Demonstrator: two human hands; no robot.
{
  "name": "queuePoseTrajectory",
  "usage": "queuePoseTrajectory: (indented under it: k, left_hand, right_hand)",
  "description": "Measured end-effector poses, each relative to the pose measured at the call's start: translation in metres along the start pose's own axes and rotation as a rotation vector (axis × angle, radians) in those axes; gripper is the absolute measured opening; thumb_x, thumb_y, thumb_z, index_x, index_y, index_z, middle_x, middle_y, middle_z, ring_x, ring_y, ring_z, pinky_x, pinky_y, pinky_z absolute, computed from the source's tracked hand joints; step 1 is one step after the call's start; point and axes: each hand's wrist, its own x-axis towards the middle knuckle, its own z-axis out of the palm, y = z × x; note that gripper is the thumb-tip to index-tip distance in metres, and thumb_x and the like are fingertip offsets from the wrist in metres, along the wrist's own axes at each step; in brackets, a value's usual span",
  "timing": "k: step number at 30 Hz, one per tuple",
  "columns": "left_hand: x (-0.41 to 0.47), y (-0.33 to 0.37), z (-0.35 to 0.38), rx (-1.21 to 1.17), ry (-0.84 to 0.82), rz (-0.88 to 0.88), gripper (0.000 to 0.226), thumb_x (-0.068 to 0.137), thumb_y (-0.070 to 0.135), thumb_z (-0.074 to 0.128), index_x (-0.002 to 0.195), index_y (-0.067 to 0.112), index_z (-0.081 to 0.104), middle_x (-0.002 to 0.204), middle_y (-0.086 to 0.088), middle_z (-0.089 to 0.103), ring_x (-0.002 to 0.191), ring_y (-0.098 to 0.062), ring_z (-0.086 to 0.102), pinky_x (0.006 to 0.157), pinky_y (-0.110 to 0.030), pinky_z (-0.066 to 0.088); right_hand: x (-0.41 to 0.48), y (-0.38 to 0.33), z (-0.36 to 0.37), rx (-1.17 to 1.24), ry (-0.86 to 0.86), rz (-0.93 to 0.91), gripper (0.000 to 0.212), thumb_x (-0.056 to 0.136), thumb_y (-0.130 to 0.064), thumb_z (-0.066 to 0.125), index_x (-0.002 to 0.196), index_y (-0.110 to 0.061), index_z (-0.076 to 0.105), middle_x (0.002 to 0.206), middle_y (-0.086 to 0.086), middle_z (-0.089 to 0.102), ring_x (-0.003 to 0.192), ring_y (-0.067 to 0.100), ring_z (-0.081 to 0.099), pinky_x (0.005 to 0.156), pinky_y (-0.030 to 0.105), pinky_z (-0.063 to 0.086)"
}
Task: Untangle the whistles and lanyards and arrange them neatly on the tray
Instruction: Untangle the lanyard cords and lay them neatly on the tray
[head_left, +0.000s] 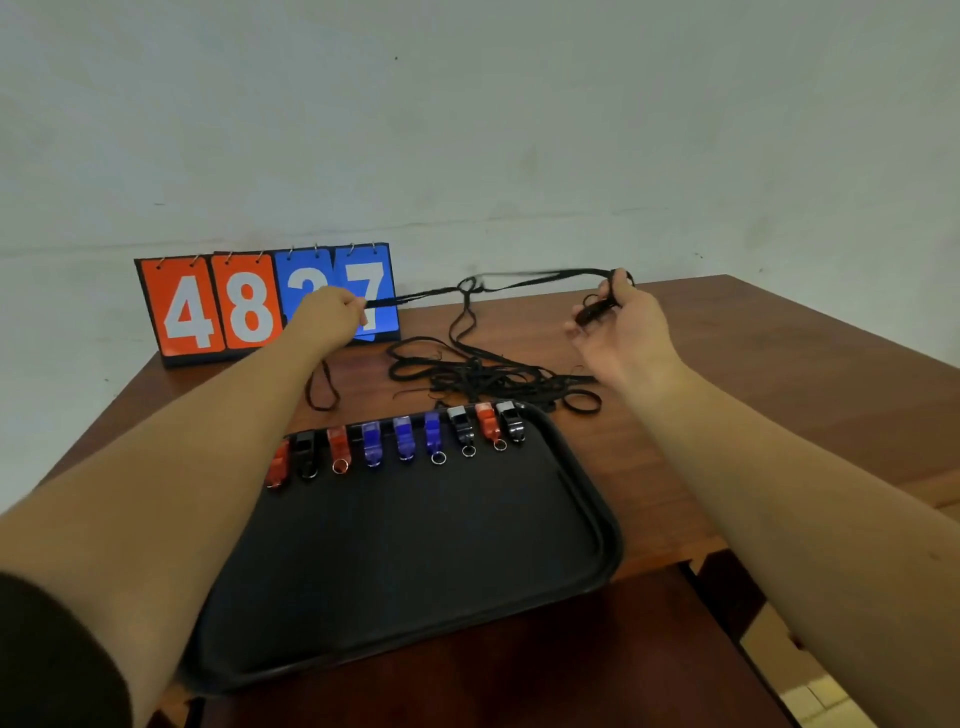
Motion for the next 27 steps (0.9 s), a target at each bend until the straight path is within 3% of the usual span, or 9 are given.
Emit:
queuePoseTrajectory:
  k: [3,7,9,12,15,17,21,24,27]
  left_hand:
    - [0.008,-0.009,0.002,0.112,-0.012,-0.097,0.030,0.102,0.008,0.038,0.111,-0.005,0.063,0.091,-0.013,0.056,0.096,-0.034,0.054,0.078,-0.039,0.043]
    - [0.006,-0.010,0.016,0.165,-0.033,-0.151,0.035,0.101,0.015,0.045,0.068,0.005,0.043,0.070,-0.009,0.042,0.072,-0.025,0.044,0.071,-0.040,0.042]
    - [0.000,-0.002,0.020,0.120,-0.054,-0.149,0.032,0.098,0.030,0.052,0.081,0.003,0.050,0.094,-0.019,0.057,0.090,-0.033,0.054,0.084,-0.040,0.048]
    - [-0.013,0.021,0.009,-0.006,-0.059,0.001,0.052,0.098,0.044,0.049,0.133,0.006,0.050,0.140,-0.014,0.049,0.125,-0.032,0.049,0.103,-0.042,0.040]
    - [-0.041,0.060,-0.013,-0.423,-0.218,0.140,0.074,0.083,0.077,0.043,0.137,0.026,0.051,0.135,0.010,0.054,0.125,-0.013,0.050,0.109,-0.037,0.036]
    - [-0.057,0.077,-0.021,-0.672,-0.373,0.256,0.085,0.074,0.085,0.045,0.138,0.030,0.050,0.137,0.011,0.057,0.130,-0.008,0.049,0.114,-0.042,0.033]
    - [-0.086,0.097,-0.025,-0.770,-0.632,0.337,0.055,0.091,0.045,0.061,0.139,0.019,0.050,0.131,-0.001,0.064,0.123,-0.014,0.058,0.106,-0.034,0.043]
    - [-0.097,0.090,-0.023,-0.553,-0.602,0.381,0.025,0.092,0.031,0.064,0.111,0.014,0.066,0.105,-0.005,0.075,0.102,-0.014,0.070,0.093,-0.028,0.049]
    - [-0.104,0.077,-0.025,-0.626,-0.532,0.325,0.020,0.098,0.027,0.056,0.093,0.012,0.068,0.081,-0.009,0.070,0.082,-0.014,0.070,0.084,-0.026,0.050]
  right_hand:
    - [-0.003,-0.003,0.000,-0.040,-0.028,-0.032,0.037,0.104,-0.034,0.045,0.074,-0.013,0.052,0.067,0.002,0.050,0.072,0.022,0.058,0.070,0.037,0.049]
    - [-0.013,-0.005,0.008,-0.043,-0.099,-0.019,0.036,0.104,-0.031,0.046,0.074,-0.011,0.053,0.069,0.003,0.050,0.080,0.025,0.060,0.085,0.044,0.051]
    - [-0.018,-0.006,0.010,-0.144,-0.151,-0.015,0.037,0.104,-0.031,0.046,0.073,-0.013,0.054,0.069,0.003,0.053,0.085,0.025,0.062,0.087,0.046,0.051]
    - [-0.027,-0.009,0.018,-0.250,-0.272,0.013,0.038,0.104,-0.031,0.045,0.072,-0.015,0.054,0.070,0.002,0.054,0.094,0.028,0.065,0.085,0.044,0.051]
    - [-0.038,-0.015,0.034,-0.246,-0.384,0.056,0.037,0.104,-0.031,0.045,0.072,-0.014,0.054,0.072,0.002,0.053,0.104,0.031,0.068,0.082,0.044,0.052]
    - [-0.046,-0.018,0.046,-0.232,-0.432,0.059,0.036,0.104,-0.030,0.044,0.073,-0.014,0.053,0.072,0.004,0.053,0.106,0.032,0.069,0.087,0.047,0.052]
    - [-0.063,-0.025,0.065,-0.125,-0.461,0.061,0.037,0.104,-0.028,0.043,0.073,-0.012,0.052,0.070,0.006,0.052,0.104,0.035,0.069,0.090,0.048,0.051]
    - [-0.073,-0.033,0.070,-0.010,-0.399,0.054,0.039,0.105,-0.028,0.040,0.072,-0.011,0.051,0.068,0.006,0.051,0.104,0.035,0.069,0.095,0.049,0.048]
    - [-0.081,-0.040,0.065,0.088,-0.338,0.057,0.042,0.106,-0.027,0.039,0.069,-0.010,0.049,0.065,0.007,0.047,0.102,0.035,0.067,0.092,0.050,0.050]
